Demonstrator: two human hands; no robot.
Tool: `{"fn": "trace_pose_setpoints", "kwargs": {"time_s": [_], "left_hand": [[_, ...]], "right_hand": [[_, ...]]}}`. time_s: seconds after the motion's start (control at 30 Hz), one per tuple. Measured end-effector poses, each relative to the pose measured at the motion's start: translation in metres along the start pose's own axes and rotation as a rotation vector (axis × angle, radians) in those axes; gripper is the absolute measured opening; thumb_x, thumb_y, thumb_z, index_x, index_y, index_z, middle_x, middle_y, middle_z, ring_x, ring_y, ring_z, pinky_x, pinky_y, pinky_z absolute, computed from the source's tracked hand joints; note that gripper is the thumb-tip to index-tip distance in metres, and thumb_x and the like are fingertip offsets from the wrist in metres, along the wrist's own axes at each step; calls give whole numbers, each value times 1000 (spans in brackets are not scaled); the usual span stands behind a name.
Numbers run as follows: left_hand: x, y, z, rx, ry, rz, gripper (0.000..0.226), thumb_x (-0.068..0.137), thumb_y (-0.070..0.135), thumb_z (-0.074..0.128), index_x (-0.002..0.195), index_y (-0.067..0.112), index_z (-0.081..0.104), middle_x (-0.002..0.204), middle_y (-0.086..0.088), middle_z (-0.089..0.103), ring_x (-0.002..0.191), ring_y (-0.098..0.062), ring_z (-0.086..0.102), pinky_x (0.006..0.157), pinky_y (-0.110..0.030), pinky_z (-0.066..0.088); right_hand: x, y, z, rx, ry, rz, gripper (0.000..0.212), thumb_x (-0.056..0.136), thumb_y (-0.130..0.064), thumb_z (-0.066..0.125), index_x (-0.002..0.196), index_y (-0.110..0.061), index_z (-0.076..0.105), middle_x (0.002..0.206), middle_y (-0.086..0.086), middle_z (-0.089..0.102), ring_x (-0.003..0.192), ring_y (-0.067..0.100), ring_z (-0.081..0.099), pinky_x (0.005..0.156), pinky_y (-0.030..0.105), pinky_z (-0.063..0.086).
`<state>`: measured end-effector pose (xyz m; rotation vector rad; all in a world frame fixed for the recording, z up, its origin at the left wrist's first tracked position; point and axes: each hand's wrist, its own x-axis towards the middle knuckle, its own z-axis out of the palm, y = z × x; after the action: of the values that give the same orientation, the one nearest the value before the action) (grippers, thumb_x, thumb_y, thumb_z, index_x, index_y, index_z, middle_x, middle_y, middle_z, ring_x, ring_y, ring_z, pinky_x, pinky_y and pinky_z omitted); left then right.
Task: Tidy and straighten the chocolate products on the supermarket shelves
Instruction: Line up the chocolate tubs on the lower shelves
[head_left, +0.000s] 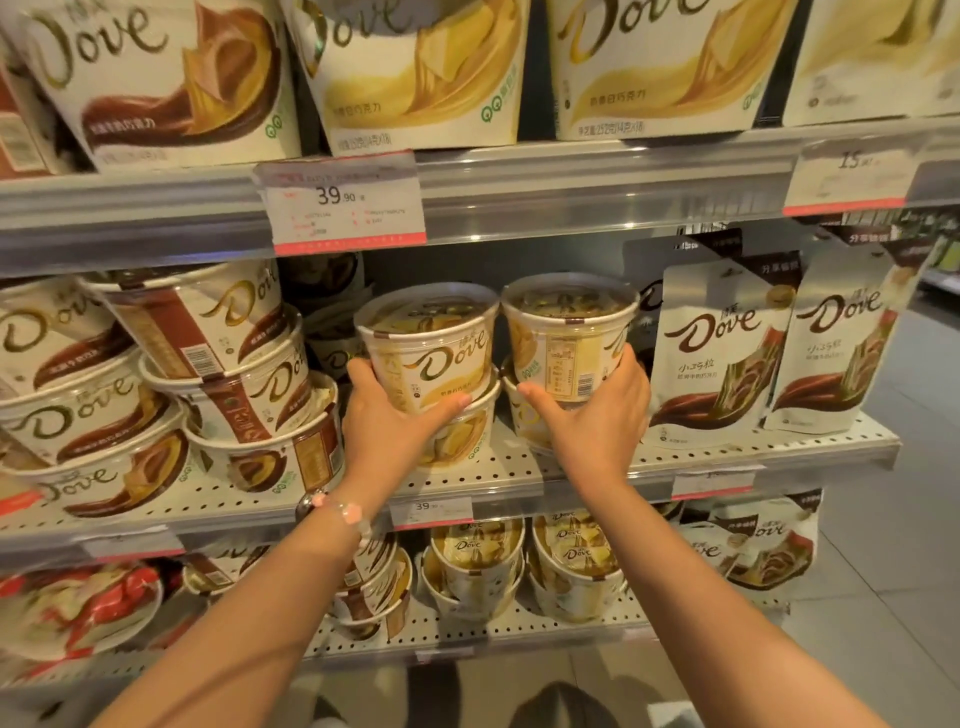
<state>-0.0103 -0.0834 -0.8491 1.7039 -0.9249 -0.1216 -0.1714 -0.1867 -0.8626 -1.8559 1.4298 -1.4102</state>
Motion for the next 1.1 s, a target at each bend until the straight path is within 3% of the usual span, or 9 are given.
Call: {"fn": "trace_pose_setpoints", "kwargs": {"time_s": [0.13, 0.3, 0.53, 0.63, 0.73, 0.93, 1.1], "left_hand": [[4, -8, -5, 60, 40, 72, 82, 51, 59, 80, 118, 32, 41, 117, 11, 55, 107, -9, 54, 85, -31, 49], [8, -10, -10, 204, 34, 99, 86, 52, 64, 77, 123, 31, 43, 116, 5, 40, 105, -8, 41, 88, -24, 35], [11, -6, -12, 183, -2, 102, 83, 59, 47, 81, 128, 21, 41, 121, 2, 53, 111, -14, 50, 89, -32, 45], [8, -4, -16, 71, -48, 42, 96, 64, 35, 83, 140, 18, 26, 130, -1, 54, 117, -17, 53, 95, -39, 48], [6, 0, -16, 28, -105, 32, 100, 66, 26, 83, 142, 23, 18, 134, 0, 49, 120, -15, 49, 99, -37, 45], [10, 15, -7, 44, 14, -41, 132, 46, 47, 88, 145, 17, 6, 147, -9, 22, 135, -24, 27, 107, -35, 30], [15, 14, 5, 15, 97, -56, 135, 41, 47, 90, 144, 15, 8, 145, -11, 26, 134, -27, 30, 104, -35, 31]], "right_hand": [[-1, 5, 1, 30, 46, -9, 115, 54, -64, 76, 142, -11, 25, 144, 9, 38, 136, 24, 28, 111, 45, 28], [6, 3, -2, -73, 8, 27, 123, 51, -68, 76, 144, -8, 21, 142, 12, 36, 133, 28, 27, 111, 44, 28], [9, 1, -4, -102, -7, 29, 116, 50, -67, 77, 137, -7, 31, 136, 11, 40, 128, 26, 32, 108, 40, 31], [7, -3, -4, -57, -17, 38, 116, 52, -63, 79, 140, -7, 26, 142, 12, 36, 134, 27, 28, 112, 43, 28], [4, -4, -7, -5, -75, 29, 117, 56, -61, 78, 141, -7, 20, 145, 12, 31, 138, 27, 25, 112, 44, 27], [7, -9, -20, 150, -171, 39, 104, 60, -56, 75, 139, -13, 23, 131, 7, 49, 122, 26, 47, 102, 48, 41], [22, -8, -28, 29, -221, -7, 98, 55, -54, 76, 134, -15, 35, 128, 7, 48, 122, 25, 42, 101, 49, 41]]}}
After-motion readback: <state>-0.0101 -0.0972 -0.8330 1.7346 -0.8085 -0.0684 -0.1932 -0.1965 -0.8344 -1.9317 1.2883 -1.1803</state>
